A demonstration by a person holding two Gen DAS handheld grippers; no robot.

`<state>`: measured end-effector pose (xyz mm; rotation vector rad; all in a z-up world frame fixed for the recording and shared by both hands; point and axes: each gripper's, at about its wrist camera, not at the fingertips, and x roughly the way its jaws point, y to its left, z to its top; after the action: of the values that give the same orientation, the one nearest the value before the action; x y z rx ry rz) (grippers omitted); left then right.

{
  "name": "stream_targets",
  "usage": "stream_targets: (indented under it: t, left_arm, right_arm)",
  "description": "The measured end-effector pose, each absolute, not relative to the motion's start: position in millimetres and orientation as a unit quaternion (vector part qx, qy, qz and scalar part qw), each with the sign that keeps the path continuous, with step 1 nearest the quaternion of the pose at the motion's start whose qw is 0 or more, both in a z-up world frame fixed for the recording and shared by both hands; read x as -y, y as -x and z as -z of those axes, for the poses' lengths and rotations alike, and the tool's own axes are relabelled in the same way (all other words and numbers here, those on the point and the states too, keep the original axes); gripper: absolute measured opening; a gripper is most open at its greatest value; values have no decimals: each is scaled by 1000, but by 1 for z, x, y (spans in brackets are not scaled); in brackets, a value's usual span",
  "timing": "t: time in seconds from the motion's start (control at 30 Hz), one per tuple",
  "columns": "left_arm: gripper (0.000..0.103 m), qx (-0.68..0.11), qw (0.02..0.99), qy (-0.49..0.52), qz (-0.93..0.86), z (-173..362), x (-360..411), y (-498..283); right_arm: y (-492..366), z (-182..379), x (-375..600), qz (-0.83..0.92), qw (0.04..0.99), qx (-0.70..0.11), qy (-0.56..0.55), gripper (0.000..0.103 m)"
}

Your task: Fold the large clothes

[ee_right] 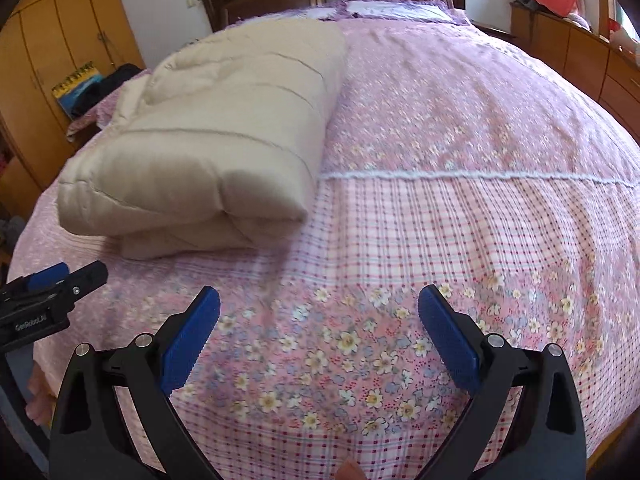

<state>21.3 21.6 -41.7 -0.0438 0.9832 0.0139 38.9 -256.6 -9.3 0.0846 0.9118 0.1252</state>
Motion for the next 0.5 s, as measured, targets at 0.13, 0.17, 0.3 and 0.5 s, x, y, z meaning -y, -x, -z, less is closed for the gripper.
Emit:
stream_targets:
  t: [0.13,0.17,0.3,0.5]
  left_arm:
    - [98,-485,874,18,-12,53,-20,-25]
    - [98,-485,874,18,-14,55,-19,-25]
    - [98,-479,877,11,-18,57,-16,-25]
    - [98,-481,876,18,-19,59,-16,-25]
  right_arm:
    - [-41,25,257,-50,888,-456,-42,96]
    - [-41,27,256,-49,888,-456,-39,96]
    - [-39,33,254,-43,886,-460,-39,97]
    - [-46,36,253,-39,883,-465,-45,98]
